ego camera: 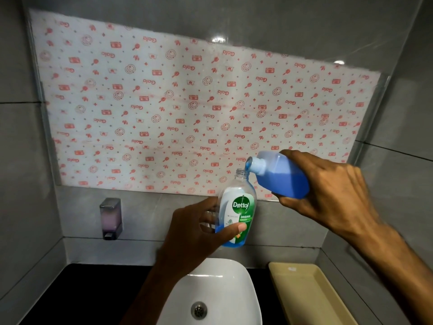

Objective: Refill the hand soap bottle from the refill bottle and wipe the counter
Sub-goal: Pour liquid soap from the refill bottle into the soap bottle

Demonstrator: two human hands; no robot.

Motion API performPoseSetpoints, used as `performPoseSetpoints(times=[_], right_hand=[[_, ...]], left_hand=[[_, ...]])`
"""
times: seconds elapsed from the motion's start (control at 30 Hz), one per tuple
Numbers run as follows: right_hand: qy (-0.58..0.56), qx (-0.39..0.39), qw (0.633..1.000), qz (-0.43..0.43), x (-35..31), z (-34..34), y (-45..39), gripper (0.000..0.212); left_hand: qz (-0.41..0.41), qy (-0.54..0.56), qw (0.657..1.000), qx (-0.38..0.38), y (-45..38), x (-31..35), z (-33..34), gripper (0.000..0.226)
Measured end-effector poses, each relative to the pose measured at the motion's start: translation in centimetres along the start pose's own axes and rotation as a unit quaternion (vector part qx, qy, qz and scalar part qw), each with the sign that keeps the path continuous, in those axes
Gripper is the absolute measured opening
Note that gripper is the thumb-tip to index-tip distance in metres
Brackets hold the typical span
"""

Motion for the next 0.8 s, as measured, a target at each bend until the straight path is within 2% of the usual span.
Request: performPoseSetpoints(times=[0.57, 0.8], right_hand=[[0.011, 0.000, 1.000, -0.005, 0.08, -0.22, 0.13, 0.085], [0.013, -0.002, 1.000, -0.006, 0.10, -0.20, 0.22, 0.085]], left_hand=[[-0.017, 0.007, 1.000, -0.003, 0.20, -0.03, 0.20, 0.040], [-0.022, 0.010, 1.000, 0.004, 0.33, -0.30, 0.27, 0.053]])
Point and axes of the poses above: each hand's wrist, its own y-axis away from the middle knuckle, its own z-axis out of the palm, x = y × z, the point moved 4 cm from there along -y, towards the middle knuckle, and after that the axes turned 4 degrees about x, right-handed, at the moved point
